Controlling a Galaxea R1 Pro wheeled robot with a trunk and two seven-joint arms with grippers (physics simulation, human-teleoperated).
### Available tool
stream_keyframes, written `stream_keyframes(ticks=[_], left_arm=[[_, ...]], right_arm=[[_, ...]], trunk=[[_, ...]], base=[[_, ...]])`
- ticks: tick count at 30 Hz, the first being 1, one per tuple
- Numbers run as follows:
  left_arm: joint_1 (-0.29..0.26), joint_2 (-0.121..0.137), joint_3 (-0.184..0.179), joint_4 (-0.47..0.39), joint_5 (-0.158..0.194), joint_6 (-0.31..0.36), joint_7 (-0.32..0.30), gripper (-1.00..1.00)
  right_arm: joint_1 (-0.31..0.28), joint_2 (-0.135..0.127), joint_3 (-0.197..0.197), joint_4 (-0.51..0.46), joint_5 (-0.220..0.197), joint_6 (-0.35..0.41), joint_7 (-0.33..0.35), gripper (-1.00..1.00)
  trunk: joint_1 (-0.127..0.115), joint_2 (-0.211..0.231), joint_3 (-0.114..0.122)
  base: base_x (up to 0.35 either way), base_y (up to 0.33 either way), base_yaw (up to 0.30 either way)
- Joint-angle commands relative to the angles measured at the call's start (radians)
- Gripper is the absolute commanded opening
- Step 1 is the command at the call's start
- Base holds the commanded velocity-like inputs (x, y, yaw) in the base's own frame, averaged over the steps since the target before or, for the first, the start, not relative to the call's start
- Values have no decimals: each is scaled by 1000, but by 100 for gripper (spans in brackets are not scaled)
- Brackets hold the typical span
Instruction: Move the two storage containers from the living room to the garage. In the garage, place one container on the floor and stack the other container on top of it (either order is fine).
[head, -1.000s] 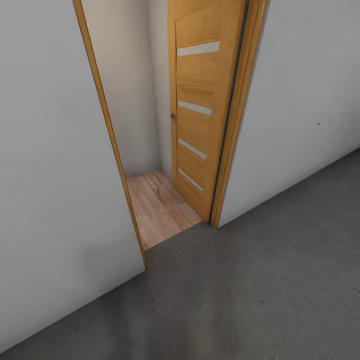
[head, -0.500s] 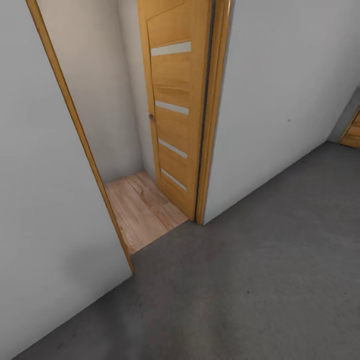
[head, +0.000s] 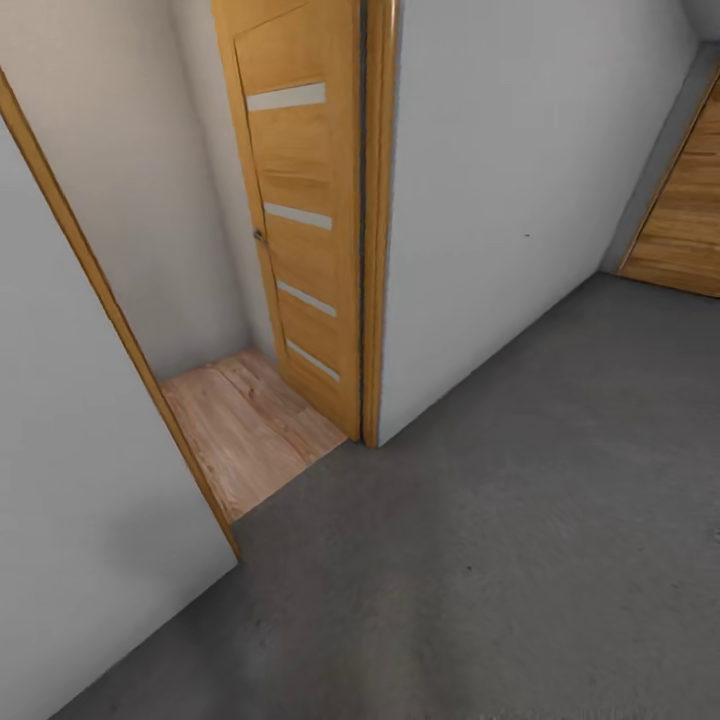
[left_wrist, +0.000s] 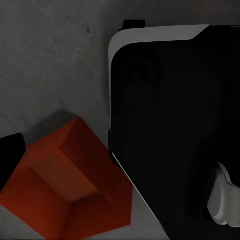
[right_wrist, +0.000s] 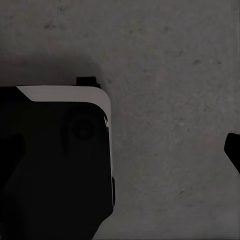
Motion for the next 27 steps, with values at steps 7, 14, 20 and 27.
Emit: stream_keyframes(ticks=[7,14,20,27], left_arm=[[0,0,-9,-1,9,4,3,100],[0,0,-9,-1,10,4,3,100],[0,2,-9,-1,10,4,3,100],[0,3,-9,-1,10,4,3,100]], right_arm=[[0,1,8,3,-9,-4,0,100],[0,1,8,3,-8,-4,-1,100],[-1,1,9,3,-8,-3,0,100],[-1,1,10,3,-7,-2,0,100]], trunk=[[0,-1,-1],[0,-1,-1],[0,-1,-1],[0,-1,-1]], base=[[0,0,-231],[60,0,-40],[277,0,-3],[319,0,0]])
